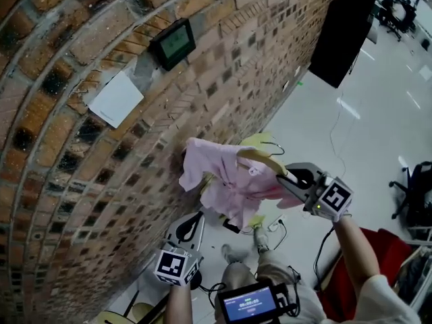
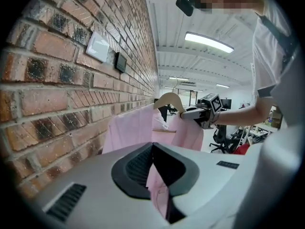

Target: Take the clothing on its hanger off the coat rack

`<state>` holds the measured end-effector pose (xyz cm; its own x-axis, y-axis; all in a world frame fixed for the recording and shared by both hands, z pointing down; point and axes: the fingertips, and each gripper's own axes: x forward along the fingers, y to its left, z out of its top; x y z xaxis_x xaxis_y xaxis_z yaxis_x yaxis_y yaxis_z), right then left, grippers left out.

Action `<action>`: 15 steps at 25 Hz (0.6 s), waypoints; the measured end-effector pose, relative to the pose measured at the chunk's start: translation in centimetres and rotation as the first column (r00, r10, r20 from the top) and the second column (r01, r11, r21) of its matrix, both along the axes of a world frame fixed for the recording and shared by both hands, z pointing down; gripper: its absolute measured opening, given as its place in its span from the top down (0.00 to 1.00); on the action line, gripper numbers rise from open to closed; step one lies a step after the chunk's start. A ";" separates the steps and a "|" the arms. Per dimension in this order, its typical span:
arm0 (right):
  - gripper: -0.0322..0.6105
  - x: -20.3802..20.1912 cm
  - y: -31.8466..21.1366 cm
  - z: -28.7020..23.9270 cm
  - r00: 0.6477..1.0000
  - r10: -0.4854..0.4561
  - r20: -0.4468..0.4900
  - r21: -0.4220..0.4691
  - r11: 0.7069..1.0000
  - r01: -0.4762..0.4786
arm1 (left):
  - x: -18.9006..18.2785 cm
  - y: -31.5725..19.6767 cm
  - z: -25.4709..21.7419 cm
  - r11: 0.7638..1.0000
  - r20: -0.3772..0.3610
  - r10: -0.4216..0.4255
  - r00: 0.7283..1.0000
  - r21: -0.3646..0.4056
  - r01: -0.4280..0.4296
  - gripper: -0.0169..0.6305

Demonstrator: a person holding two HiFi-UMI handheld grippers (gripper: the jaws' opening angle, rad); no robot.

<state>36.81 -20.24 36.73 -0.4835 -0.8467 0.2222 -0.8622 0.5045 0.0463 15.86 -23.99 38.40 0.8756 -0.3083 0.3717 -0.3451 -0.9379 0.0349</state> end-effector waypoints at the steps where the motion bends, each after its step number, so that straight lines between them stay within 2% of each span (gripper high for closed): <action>1: 0.87 0.4 -0.2 0.6 1.000 -0.026 0.006 -0.003 1.000 0.026 | 0.4 -0.3 0.6 1.000 0.006 -0.006 1.000 -0.003 0.006 0.96; 7: 0.87 3.3 -2.2 4.8 0.989 -0.145 0.023 -0.057 0.988 0.146 | 3.0 -2.0 3.7 0.997 0.050 -0.065 0.997 -0.028 0.067 0.96; 12: 0.87 4.5 -3.9 8.0 0.976 -0.209 0.053 -0.091 0.973 0.214 | 4.6 -3.0 6.0 0.995 0.056 -0.091 0.994 -0.025 0.093 0.96; 15: 0.87 5.2 -4.9 10.1 0.967 -0.245 0.070 -0.119 0.960 0.252 | 5.9 -3.1 7.6 0.993 0.064 -0.102 0.993 -0.050 0.106 0.96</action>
